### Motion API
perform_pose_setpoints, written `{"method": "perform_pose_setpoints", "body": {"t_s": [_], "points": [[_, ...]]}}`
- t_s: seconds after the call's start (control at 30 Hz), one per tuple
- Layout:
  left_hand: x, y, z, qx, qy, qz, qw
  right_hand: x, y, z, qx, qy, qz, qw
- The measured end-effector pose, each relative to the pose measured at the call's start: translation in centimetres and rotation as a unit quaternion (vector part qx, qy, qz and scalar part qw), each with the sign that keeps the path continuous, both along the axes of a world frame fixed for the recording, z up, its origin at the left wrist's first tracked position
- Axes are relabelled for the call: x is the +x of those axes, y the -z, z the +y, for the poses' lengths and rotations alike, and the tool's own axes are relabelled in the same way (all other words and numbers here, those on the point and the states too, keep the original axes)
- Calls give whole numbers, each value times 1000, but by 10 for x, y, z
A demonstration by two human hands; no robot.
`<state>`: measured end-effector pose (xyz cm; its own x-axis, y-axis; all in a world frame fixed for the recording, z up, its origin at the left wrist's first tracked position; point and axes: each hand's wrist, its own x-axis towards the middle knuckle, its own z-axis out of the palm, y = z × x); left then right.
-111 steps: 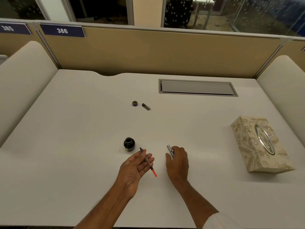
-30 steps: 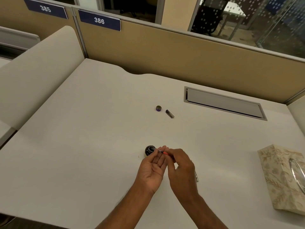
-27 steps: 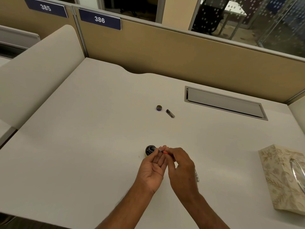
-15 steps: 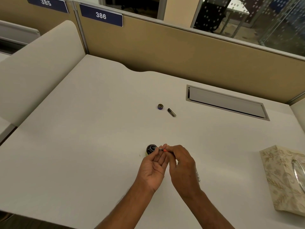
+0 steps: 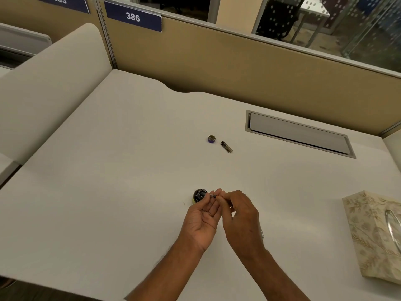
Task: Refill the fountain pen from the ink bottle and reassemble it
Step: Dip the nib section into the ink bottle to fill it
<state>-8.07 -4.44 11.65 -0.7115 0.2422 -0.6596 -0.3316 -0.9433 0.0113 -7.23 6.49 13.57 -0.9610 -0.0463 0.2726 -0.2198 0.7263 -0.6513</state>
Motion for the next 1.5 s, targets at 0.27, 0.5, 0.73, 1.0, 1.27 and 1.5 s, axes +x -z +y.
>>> {"method": "perform_pose_setpoints", "body": {"t_s": [0.27, 0.5, 0.73, 1.0, 1.27, 1.5], "points": [[-1, -4, 0, 12, -8, 0, 1000, -1, -5, 0, -16, -15, -16, 1000], [-1, -5, 0, 12, -6, -4, 1000, -4, -3, 0, -3, -3, -18, 1000], [-2, -6, -1, 17, -13, -5, 1000, -7, -2, -1, -8, -10, -13, 1000], [-2, -8, -2, 19, -10, -12, 1000, -9, -3, -4, -12, -15, -26, 999], [-3, -11, -2, 22, -2, -9, 1000, -11, -7, -7, -2, 6, -28, 1000], [-3, -6, -1, 10, -4, -14, 1000, -12, -6, -6, -15, 3, -64, 998]]}}
